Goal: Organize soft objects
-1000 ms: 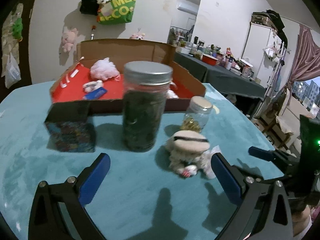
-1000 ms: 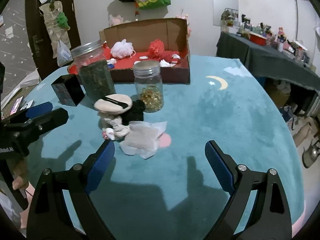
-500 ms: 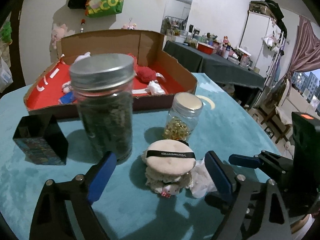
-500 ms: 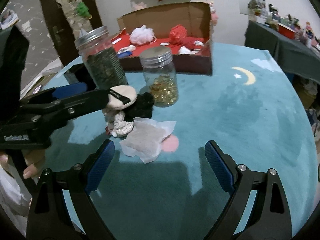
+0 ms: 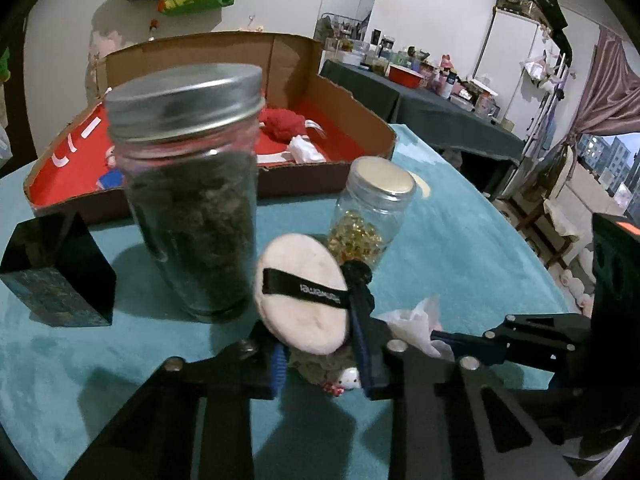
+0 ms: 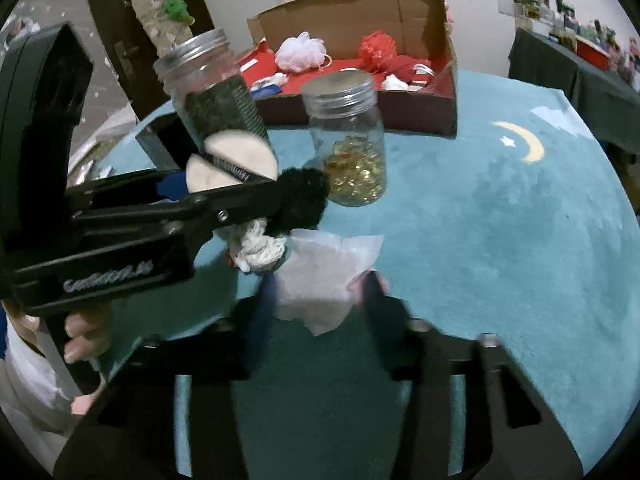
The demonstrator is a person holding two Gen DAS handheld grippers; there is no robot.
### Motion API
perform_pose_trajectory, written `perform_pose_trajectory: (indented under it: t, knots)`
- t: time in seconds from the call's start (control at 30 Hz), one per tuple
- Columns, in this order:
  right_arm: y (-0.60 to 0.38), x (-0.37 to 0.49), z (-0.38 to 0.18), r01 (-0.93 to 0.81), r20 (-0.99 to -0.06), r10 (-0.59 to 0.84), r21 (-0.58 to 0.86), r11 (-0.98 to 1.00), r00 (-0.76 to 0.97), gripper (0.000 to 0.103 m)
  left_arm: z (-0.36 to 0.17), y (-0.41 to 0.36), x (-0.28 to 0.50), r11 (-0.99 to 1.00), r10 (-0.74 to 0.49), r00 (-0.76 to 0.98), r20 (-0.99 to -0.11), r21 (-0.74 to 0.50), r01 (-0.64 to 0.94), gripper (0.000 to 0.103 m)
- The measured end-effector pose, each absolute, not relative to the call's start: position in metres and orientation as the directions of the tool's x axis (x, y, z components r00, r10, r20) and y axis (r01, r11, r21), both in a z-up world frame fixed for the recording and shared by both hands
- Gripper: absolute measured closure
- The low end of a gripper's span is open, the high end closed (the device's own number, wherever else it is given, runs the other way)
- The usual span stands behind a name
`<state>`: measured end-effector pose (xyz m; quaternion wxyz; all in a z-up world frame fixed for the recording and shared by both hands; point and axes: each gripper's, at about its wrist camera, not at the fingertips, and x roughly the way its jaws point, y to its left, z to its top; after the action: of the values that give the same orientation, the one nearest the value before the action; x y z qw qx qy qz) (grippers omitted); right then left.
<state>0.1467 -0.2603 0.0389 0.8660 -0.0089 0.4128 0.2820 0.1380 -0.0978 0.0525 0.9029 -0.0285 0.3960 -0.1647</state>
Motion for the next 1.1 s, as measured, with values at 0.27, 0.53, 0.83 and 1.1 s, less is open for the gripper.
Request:
perform_pose_trajectory:
  t: [0.27,0.53,0.83,1.1]
  knots:
    - [-0.256,0.125,0.052,-0.488,-0.670,0.459,0.163,0.858,0.584,0.094,0.062,-0.075,0.125,0.927,-0.367,0.625,-0.689,-0.218,0.304,0.088]
    - [-0.256,0.114,0.071,-0.431,-0.622,0.445,0.185,0.883,0.645,0.094,0.065,-0.050,0.109,0.926,-0.368,0.623,-0.690,-0.213,0.311,0.090]
    - [-0.248,0.101,0.070,-0.396,-0.618,0.448,0.230,0.889,0.646,0.094,0.043,-0.023,0.095,0.925,-0.360,0.570,-0.738,-0.200,0.324,0.090]
    - [-0.240,0.091,0.046,-0.341,-0.657,0.414,0.245,0.907,0.629,0.094,0.033,-0.017,0.087,0.930,-0.332,0.563,-0.756,-0.164,0.328,0.080]
